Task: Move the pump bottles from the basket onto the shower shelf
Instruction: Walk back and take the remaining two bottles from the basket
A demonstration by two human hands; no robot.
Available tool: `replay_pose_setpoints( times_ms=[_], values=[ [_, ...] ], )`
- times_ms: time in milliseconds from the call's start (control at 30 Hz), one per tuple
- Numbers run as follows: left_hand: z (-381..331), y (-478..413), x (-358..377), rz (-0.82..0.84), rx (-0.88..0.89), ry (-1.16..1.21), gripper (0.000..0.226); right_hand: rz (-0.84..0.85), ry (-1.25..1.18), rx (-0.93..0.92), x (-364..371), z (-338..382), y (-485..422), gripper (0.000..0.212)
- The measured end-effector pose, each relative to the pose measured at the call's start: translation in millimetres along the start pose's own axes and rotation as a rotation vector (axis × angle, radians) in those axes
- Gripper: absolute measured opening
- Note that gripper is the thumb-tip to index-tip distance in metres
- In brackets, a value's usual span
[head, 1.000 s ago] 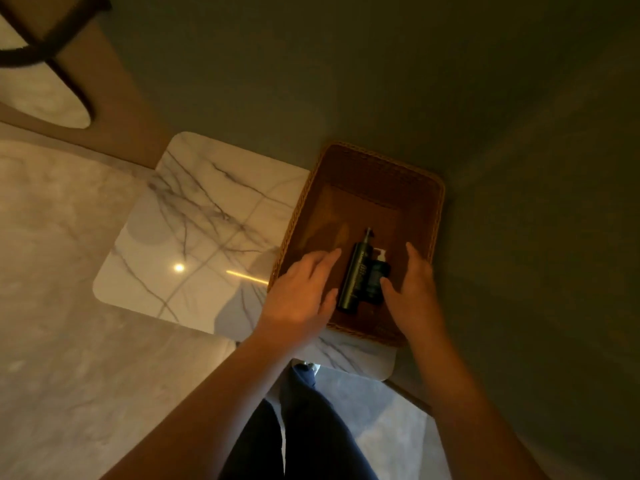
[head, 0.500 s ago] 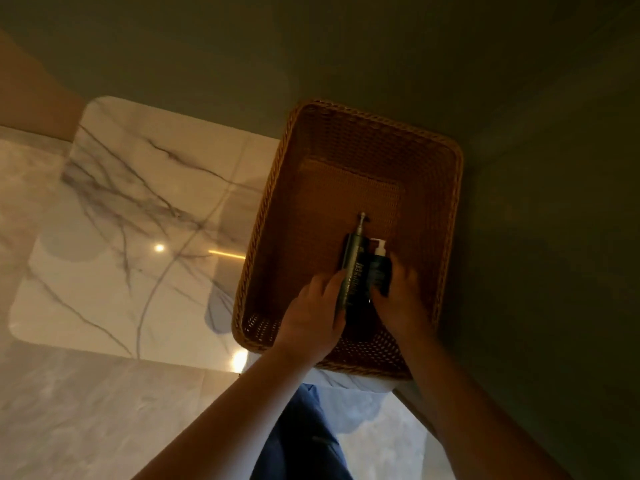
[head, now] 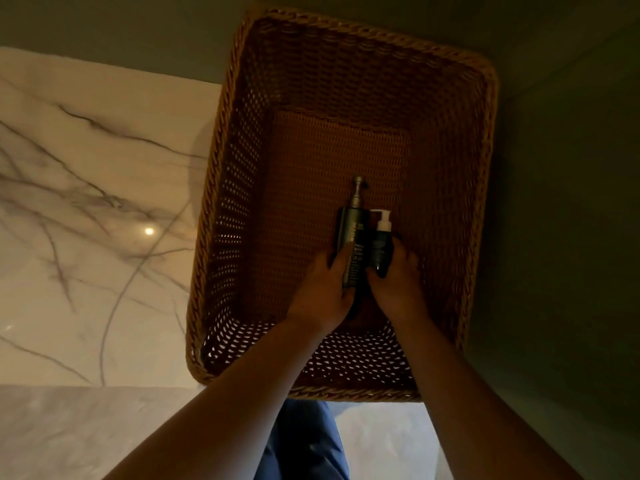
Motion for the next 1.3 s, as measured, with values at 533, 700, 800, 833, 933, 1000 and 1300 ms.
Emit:
replay_pose_setpoints(
  times_ms=[533,700,800,833,933,1000,1300],
  values=[
    [25.9,-14.2,36.4,0.097,-0.077,0.081,0.102,-0.128,-0.047,-0.025,-0.8,-10.9,-7.3,0.064],
    [34.8,-14.6,25.3,0.127,-0.084,-0.018,0.101,-0.126,-0.08,-0.022,3.7,-7.6,-6.4,0.065],
    [39.5,-12.9,17.2,0.146,-0.097,-0.034,0.101,-0.145,-0.093,-0.004,9.1,-5.8,-6.7,0.065],
    [40.9,-12.3,14.9,0.141,-0.106,-0.035,0.101,-0.142,-0.117,0.006,11.9,-6.1,-6.3,0.068],
    [45.0,-11.6,12.9,0.12,-0.149,-0.038,0.102,-0.109,-0.185,0.024,21.9,-7.6,-4.8,0.081],
    [47.5,-11.7,16.0,0.107,-0.18,-0.014,0.104,-0.084,-0.214,0.034,27.1,-10.2,-6.5,0.088],
    [48.3,-16.6,22.1,0.039,-0.234,0.114,0.088,-0.021,-0.342,0.02,30.6,-18.5,-11.3,0.091]
  ],
)
Point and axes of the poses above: each hand's wrist, its own y-axis away from the middle knuckle, its own x-axis out of the palm, z = x × y, the point moved 9 cm from there along -y, towards the middle knuckle, and after that the axes turned 1 degree about -x, right-handed, at the moved point
